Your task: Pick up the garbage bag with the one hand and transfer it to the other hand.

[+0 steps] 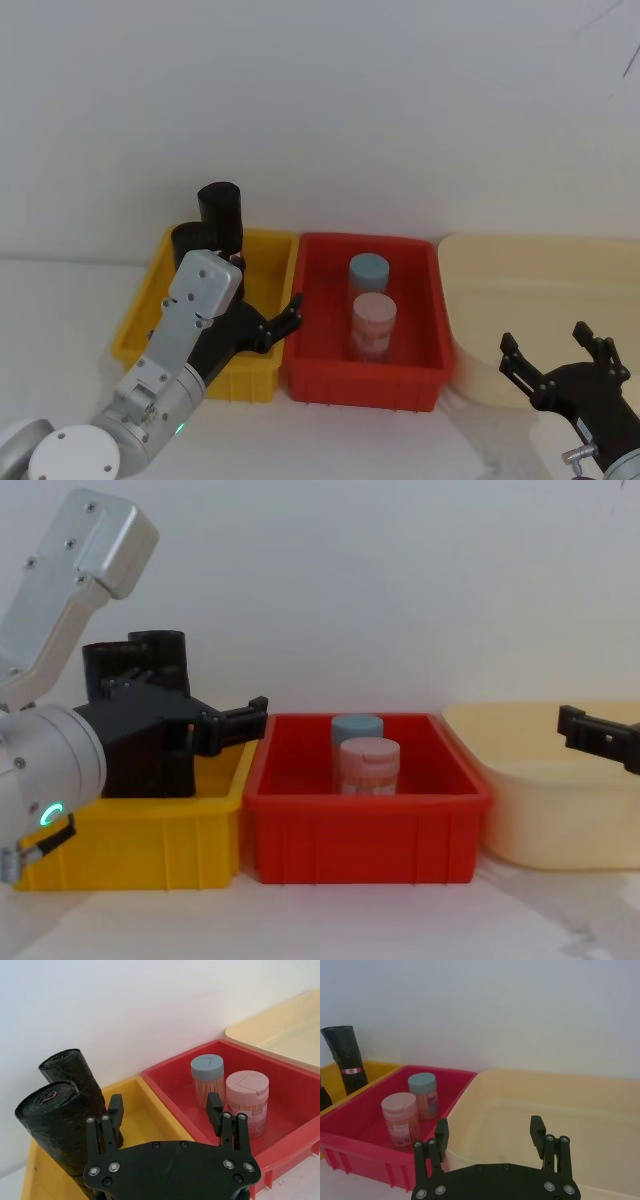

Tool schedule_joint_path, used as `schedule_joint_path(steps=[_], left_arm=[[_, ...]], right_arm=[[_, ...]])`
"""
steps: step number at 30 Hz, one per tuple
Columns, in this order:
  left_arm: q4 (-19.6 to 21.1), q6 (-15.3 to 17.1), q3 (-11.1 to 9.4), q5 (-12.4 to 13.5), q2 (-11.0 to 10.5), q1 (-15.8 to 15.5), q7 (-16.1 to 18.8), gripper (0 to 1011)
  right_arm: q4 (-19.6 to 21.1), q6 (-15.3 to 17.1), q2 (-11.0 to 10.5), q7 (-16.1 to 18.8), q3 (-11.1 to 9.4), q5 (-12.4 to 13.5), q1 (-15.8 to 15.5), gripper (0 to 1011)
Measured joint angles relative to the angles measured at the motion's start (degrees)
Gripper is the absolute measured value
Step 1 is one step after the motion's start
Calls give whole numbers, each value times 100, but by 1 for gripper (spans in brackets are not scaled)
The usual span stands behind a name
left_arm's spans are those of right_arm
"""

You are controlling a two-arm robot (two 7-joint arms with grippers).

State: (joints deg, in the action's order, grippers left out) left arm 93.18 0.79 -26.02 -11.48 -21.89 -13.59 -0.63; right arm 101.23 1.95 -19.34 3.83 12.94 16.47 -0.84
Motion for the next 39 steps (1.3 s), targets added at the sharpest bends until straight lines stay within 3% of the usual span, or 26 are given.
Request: schedule_joint_path(steps=[32, 39], left_arm=[[0, 0, 0, 0, 0, 0, 0, 1000], [0, 0, 0, 0, 0, 0, 0, 1000]], right_arm=[[0, 0, -2, 3, -5, 1, -1, 1002], [60, 11, -107, 201, -58, 92, -48, 1001]])
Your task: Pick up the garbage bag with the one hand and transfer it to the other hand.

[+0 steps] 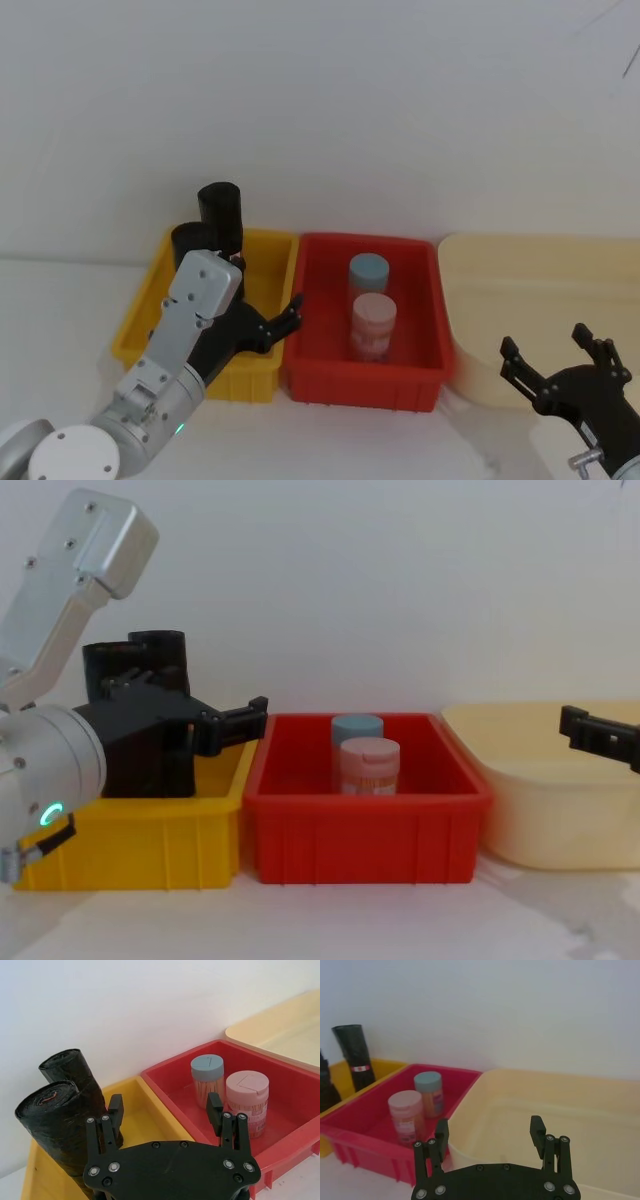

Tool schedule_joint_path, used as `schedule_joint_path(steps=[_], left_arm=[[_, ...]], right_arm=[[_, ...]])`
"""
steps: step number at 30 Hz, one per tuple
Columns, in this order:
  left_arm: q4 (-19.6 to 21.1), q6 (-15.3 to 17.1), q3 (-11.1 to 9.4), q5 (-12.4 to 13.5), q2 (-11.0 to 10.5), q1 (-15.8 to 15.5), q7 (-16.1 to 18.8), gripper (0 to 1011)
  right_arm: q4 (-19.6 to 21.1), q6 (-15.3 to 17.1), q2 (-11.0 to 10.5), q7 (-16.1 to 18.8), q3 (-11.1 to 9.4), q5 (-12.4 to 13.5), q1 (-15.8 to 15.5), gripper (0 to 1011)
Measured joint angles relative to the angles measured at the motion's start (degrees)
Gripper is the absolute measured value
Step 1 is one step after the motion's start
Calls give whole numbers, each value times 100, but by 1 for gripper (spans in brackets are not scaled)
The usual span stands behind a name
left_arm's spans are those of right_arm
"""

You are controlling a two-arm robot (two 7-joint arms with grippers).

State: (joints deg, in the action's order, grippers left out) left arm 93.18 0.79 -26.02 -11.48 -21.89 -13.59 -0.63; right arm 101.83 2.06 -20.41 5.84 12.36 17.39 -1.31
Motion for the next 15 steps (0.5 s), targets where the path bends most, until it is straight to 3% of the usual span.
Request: schedule_joint_path(steps=[8, 15], left_arm=[[0, 0, 0, 0, 0, 0, 0, 1000], [0, 0, 0, 0, 0, 0, 0, 1000]], right_arm=[[145, 104, -201, 397, -38, 171, -52, 1001], [318, 427, -350, 710, 73, 238, 60, 1001]])
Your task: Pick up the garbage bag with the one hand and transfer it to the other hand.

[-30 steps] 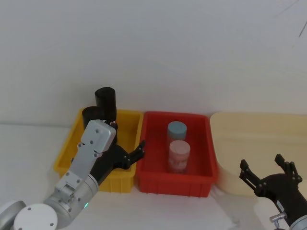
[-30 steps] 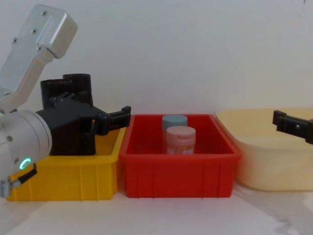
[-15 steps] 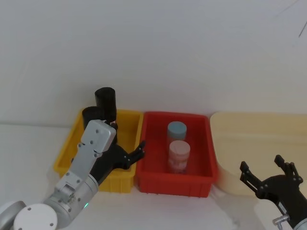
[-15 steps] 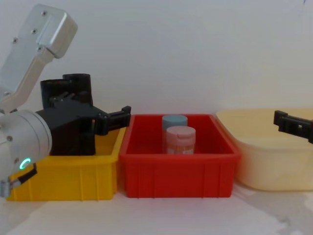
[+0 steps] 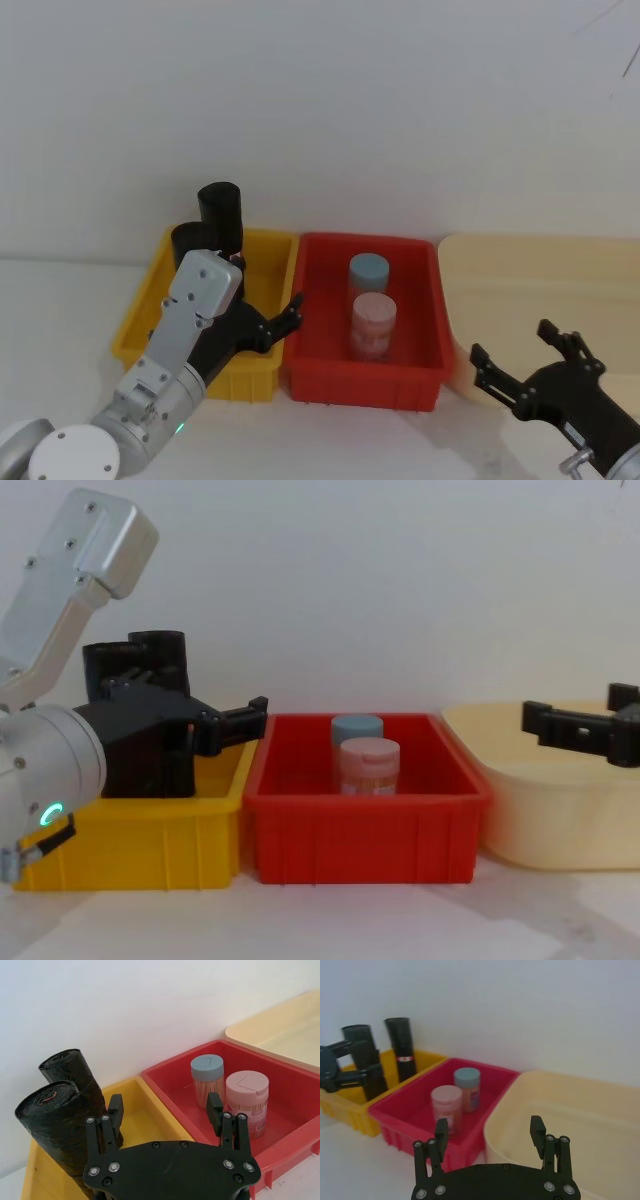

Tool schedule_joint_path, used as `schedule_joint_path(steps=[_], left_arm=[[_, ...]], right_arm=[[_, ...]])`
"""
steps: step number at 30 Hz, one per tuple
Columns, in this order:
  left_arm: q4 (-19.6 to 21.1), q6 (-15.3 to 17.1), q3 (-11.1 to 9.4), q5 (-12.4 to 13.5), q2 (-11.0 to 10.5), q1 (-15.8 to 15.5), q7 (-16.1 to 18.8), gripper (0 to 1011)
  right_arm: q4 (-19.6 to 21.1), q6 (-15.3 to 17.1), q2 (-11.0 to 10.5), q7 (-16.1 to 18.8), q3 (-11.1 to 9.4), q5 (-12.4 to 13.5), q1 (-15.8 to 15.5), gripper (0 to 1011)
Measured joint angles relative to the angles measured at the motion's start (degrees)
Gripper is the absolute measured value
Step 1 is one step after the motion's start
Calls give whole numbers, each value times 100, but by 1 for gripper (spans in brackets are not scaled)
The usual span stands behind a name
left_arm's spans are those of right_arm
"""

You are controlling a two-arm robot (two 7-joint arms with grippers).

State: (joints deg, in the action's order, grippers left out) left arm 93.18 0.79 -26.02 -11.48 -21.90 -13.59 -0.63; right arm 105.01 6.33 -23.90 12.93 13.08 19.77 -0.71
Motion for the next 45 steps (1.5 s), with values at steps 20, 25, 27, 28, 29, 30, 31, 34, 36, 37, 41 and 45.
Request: schedule_joint_path(steps=[20, 25, 27, 28, 29, 30, 31, 34, 36, 37, 41, 45], left_arm=[[0, 0, 0, 0, 0, 0, 0, 1000], [0, 0, 0, 0, 0, 0, 0, 1000], [0, 0, 0, 0, 0, 0, 0, 1000], [0, 0, 0, 0, 0, 0, 0, 1000], [0, 0, 0, 0, 0, 0, 0, 1000], [0, 0, 0, 0, 0, 0, 0, 1000], [0, 0, 0, 0, 0, 0, 0, 1000], [0, 0, 0, 0, 0, 0, 0, 1000], [0, 0, 0, 0, 0, 0, 0, 1000], [0, 0, 0, 1, 0, 0, 0, 1000], [0, 0, 0, 0, 0, 0, 0, 1000], [0, 0, 0, 0, 0, 0, 0, 1000]], right_arm=[[-90, 1735, -71, 387, 757, -253, 1079, 1002], [-312, 2052, 0, 462, 981, -380, 1443, 1001], [-419, 2158, 40, 499, 1080, -436, 1600, 1001], [-453, 2200, 54, 516, 1112, -461, 1650, 1001], [-528, 2255, 88, 534, 1168, -495, 1750, 1001], [-579, 2278, 110, 551, 1202, -511, 1815, 1001], [-617, 2303, 127, 563, 1231, -527, 1863, 1002], [-820, 2402, 224, 610, 1363, -607, 2098, 1001], [-889, 2427, 264, 623, 1399, -642, 2176, 1002], [-926, 2434, 290, 630, 1422, -656, 2227, 1001], [-1157, 2453, 416, 664, 1525, -733, 2452, 1001], [-1335, 2453, 514, 691, 1590, -790, 2612, 1002]])
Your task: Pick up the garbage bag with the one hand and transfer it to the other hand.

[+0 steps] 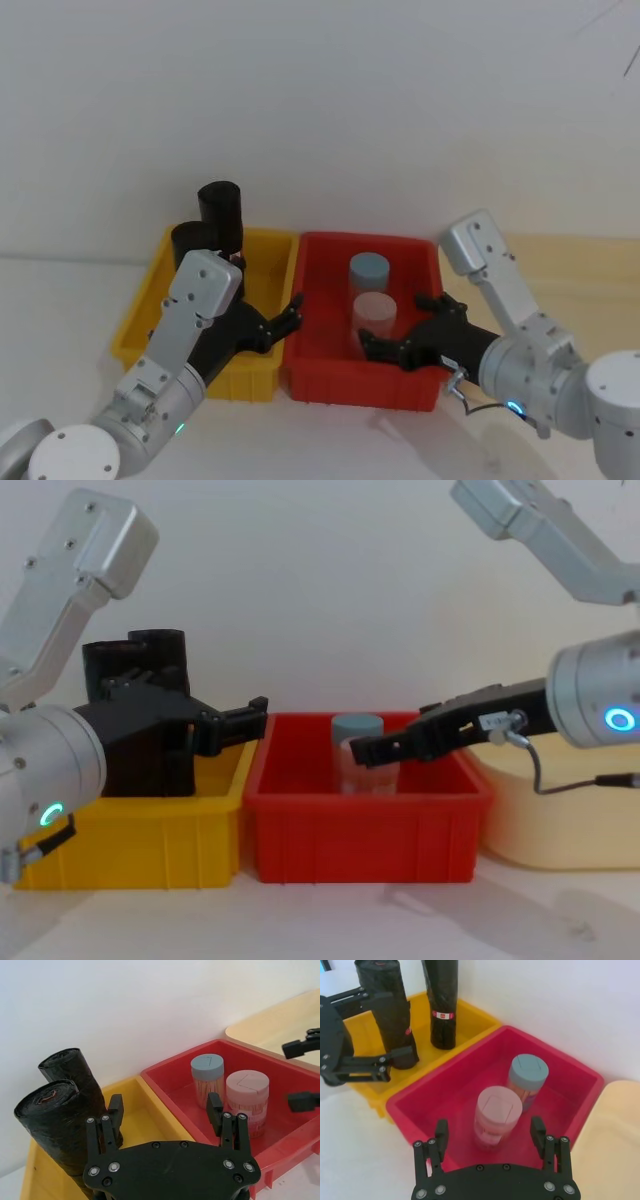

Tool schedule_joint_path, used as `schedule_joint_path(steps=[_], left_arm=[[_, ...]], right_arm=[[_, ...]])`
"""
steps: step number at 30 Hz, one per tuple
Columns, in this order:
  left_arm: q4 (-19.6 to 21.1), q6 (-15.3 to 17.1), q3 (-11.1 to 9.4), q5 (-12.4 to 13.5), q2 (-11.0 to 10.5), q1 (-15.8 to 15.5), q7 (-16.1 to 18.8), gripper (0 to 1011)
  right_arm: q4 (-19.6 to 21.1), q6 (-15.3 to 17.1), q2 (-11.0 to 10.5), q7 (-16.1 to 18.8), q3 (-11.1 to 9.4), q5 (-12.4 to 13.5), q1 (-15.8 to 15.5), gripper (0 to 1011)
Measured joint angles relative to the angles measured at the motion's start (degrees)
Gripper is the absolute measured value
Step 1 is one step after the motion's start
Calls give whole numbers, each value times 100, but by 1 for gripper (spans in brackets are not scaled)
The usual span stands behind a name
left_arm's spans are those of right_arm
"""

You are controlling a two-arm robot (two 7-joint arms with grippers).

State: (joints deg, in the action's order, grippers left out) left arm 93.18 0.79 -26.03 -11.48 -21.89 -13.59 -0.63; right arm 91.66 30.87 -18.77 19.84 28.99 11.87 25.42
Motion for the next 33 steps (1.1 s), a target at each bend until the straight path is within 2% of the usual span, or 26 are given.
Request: schedule_joint_path(steps=[21, 33], left_arm=[[0, 0, 0, 0, 0, 0, 0, 1000], [0, 0, 1, 0, 0, 0, 0, 1000]], right_arm=[[-948, -136, 351, 195, 237, -258, 632, 1002], [-1369, -215, 463, 325, 326, -367, 846, 1002]])
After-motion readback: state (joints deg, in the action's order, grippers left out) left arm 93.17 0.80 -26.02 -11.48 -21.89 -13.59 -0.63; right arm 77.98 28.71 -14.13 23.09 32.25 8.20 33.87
